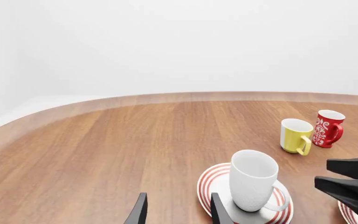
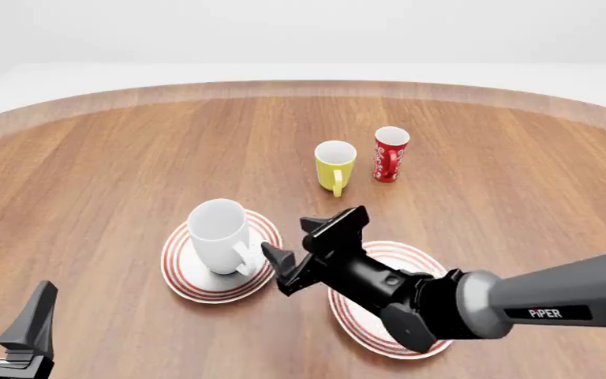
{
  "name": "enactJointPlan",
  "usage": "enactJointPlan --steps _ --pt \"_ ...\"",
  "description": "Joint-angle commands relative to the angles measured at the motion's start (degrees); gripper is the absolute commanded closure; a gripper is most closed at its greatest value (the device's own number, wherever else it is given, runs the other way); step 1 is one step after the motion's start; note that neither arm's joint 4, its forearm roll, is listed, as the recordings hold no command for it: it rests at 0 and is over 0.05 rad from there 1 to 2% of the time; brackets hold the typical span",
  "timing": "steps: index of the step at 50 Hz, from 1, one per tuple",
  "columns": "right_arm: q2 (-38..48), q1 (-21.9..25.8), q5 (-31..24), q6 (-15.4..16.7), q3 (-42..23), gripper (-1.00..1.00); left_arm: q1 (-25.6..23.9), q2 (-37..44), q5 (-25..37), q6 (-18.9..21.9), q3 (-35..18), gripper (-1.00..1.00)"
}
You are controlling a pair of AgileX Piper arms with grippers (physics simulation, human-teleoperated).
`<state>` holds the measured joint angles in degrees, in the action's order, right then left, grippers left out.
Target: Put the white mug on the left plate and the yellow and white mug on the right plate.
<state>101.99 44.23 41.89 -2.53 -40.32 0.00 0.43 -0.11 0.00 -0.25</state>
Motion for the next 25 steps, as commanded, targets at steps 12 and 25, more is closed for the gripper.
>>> enactJointPlan --steps 12,25 --pt "-7.06 -7.7 1.48 -0.34 3.69 -1.0 0.0 0.0 0.0 0.0 0.0 -1.0" --pt "-8.02 -13.63 1.42 -1.27 1.87 -1.0 0.0 0.0 0.0 0.0 0.0 -1.0"
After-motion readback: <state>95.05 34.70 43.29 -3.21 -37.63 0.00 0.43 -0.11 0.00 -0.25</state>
